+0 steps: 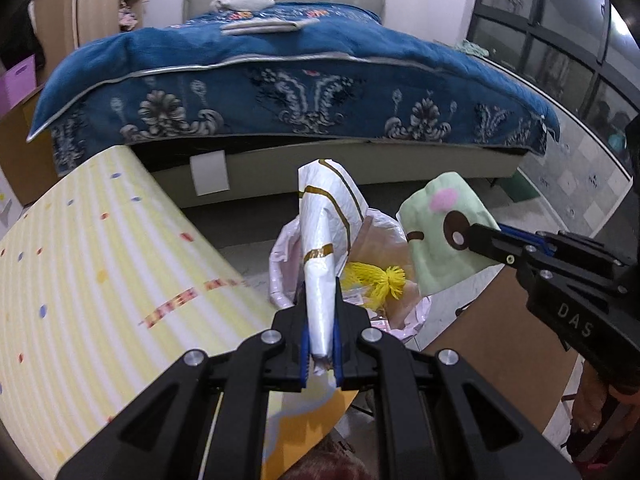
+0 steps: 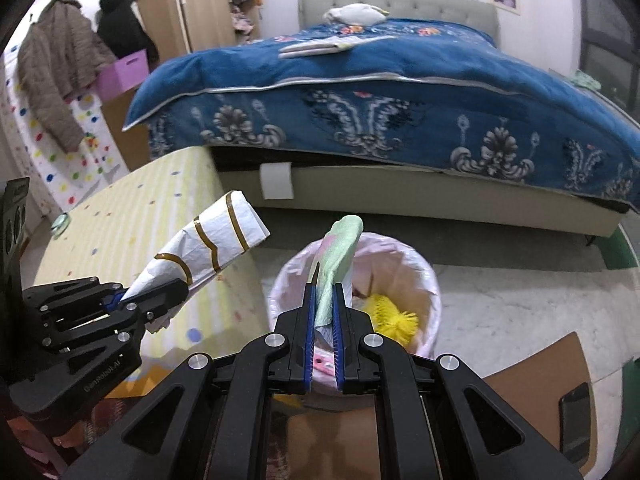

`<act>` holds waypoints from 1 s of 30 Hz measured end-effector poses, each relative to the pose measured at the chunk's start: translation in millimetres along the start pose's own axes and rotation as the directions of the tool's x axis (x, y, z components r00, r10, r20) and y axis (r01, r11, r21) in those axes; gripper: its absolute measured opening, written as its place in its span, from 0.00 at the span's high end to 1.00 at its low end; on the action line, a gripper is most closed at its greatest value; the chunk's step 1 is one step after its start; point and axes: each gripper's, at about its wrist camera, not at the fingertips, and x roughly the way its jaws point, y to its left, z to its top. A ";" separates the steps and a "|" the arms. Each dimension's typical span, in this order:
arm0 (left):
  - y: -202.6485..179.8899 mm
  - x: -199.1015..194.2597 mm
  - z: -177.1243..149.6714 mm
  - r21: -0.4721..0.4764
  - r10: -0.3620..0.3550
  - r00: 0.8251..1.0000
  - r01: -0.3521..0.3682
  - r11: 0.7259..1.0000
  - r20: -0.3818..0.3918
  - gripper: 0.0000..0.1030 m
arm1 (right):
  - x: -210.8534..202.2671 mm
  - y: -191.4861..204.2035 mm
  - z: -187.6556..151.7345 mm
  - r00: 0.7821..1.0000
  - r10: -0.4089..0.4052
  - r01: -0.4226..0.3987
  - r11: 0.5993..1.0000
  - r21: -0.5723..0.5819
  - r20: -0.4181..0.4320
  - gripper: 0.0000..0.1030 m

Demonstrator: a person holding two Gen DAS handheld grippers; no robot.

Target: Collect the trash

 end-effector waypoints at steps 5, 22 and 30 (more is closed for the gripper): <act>-10.4 22.8 11.5 0.026 -0.015 1.000 0.015 1.000 -0.025 0.94 | 14.1 -20.7 5.5 0.999 -0.029 0.030 0.999 0.026 -0.015 0.92; -15.0 56.9 34.2 0.021 -0.011 0.999 0.012 1.000 -0.045 0.37 | 39.5 -66.7 20.2 0.999 -0.045 0.046 0.992 0.120 -0.015 0.62; 11.5 24.6 20.2 -0.038 0.055 0.998 -0.055 0.998 -0.020 0.35 | 10.5 -54.9 7.2 1.000 -0.011 0.013 0.991 0.130 -0.019 0.56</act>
